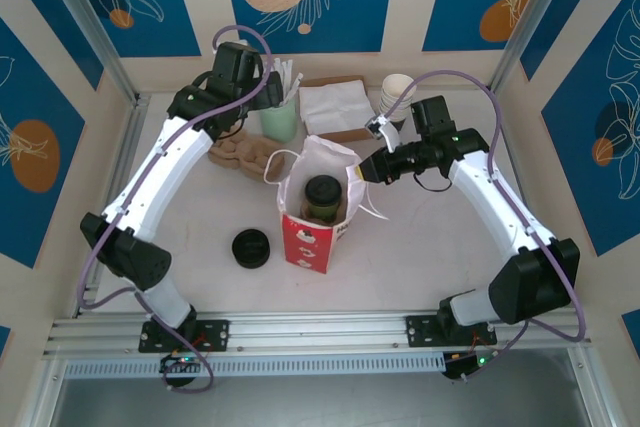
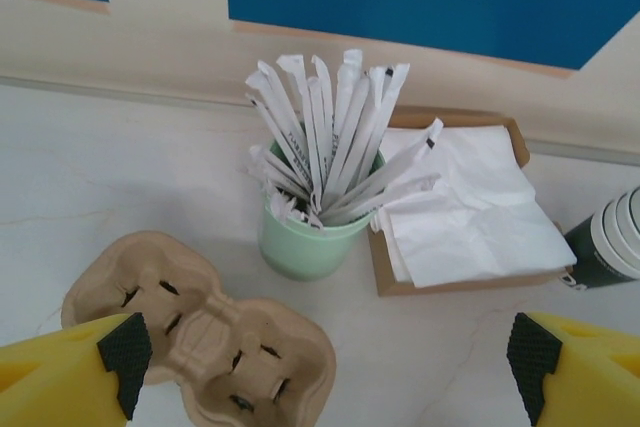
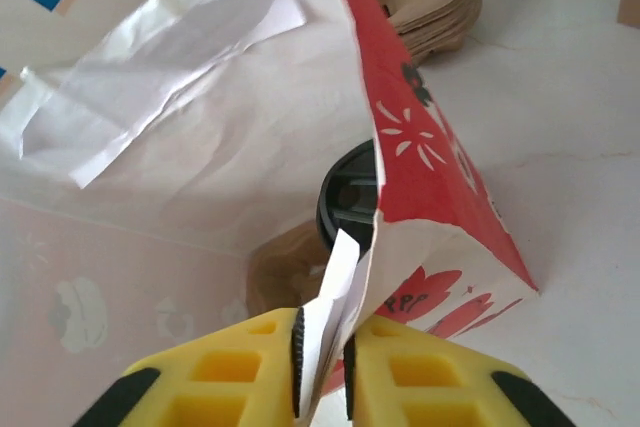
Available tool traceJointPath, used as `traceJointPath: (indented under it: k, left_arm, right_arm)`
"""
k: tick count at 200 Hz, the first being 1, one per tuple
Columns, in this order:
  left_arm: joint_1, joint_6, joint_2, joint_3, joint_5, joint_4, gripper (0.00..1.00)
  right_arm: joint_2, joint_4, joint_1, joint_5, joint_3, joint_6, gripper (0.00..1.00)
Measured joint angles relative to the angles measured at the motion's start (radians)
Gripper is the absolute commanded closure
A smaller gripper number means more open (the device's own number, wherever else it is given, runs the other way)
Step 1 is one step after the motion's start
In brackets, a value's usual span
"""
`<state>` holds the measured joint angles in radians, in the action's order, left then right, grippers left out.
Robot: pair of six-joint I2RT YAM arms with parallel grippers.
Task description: Pack the takeout coffee
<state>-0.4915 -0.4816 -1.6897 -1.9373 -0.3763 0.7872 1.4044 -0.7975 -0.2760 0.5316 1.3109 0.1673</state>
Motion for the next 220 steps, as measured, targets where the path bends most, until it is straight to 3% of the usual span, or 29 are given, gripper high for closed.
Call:
traceJointPath:
  k: [25,74,103,135,173,186,220]
  left_arm:
    - [0.000,-0.008,-0.004,-0.010,-0.022,0.013,0.07]
    - [0.001,-0.002,-0.003,-0.016,-0.078,0.013,0.06]
    - [0.001,0.071,-0.001,-0.014,-0.080,-0.031,0.05]
    - [0.001,0.146,0.034,0.063,-0.078,-0.116,0.03]
    - [0.002,0.182,0.105,0.140,-0.050,-0.159,0.01]
    - [0.003,0.187,0.121,0.140,-0.046,-0.159,0.01]
    - [0.021,0.193,0.115,0.127,-0.012,-0.142,0.05]
  right_arm:
    - [0.008,0.029,0.011,0.003,0.012,-0.009,0.63]
    - [0.044,0.087,0.039,0.015,0.104,-0.106,0.59]
    - [0.053,0.097,0.049,0.005,0.157,-0.198,0.58]
    - [0.048,0.106,0.051,0.011,0.196,-0.335,0.47]
    - [-0.011,0.113,0.048,0.049,0.200,-0.489,0.42]
    - [-0.039,0.100,0.050,0.053,0.211,-0.526,0.36]
    - [-0.095,0.068,0.087,0.058,0.225,-0.617,0.35]
